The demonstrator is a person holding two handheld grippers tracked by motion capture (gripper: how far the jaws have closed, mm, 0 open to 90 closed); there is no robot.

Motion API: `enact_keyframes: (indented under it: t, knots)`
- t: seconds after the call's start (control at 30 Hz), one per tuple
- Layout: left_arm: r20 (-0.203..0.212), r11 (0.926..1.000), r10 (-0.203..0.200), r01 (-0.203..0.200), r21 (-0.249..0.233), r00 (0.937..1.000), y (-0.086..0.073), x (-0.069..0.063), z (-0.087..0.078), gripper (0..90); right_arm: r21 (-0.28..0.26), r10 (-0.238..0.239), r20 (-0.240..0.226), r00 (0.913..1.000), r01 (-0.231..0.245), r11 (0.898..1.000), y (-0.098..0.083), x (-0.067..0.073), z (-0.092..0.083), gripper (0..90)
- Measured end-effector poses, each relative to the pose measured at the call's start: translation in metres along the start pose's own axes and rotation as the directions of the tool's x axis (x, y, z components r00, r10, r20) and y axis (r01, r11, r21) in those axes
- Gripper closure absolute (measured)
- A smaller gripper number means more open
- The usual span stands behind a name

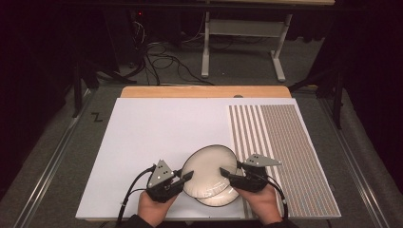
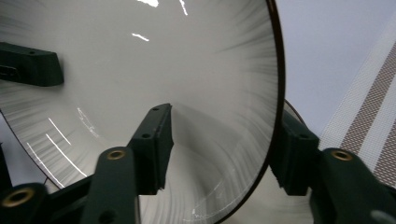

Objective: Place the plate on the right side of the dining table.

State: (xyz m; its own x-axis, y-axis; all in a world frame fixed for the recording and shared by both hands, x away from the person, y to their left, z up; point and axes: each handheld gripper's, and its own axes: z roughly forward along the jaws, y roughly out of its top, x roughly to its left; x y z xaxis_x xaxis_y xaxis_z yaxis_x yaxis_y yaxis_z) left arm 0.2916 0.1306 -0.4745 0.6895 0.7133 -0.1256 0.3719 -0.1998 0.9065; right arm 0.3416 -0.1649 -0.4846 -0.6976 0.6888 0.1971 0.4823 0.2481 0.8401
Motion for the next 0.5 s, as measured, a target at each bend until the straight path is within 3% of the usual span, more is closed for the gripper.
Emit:
enact_keyframes:
  t: [0.2,0.5]
  knots:
    - [0.002,1.0,0.002,-0.002,-0.003,1.0,-0.0003,-0.0001,0.0001,75.6,0.017,0.028,-0.026,0.9993,-0.027,0.999,-0.0009,-0.0018,0.0019,53.8]
    - [0.009,0.9999,-0.008,0.008,-0.01,0.9999,-0.0001,-0.0008,-0.0001,76.4,-0.003,0.051,-0.049,0.9975,-0.051,0.999,-0.0032,-0.0086,-0.0021,65.0]
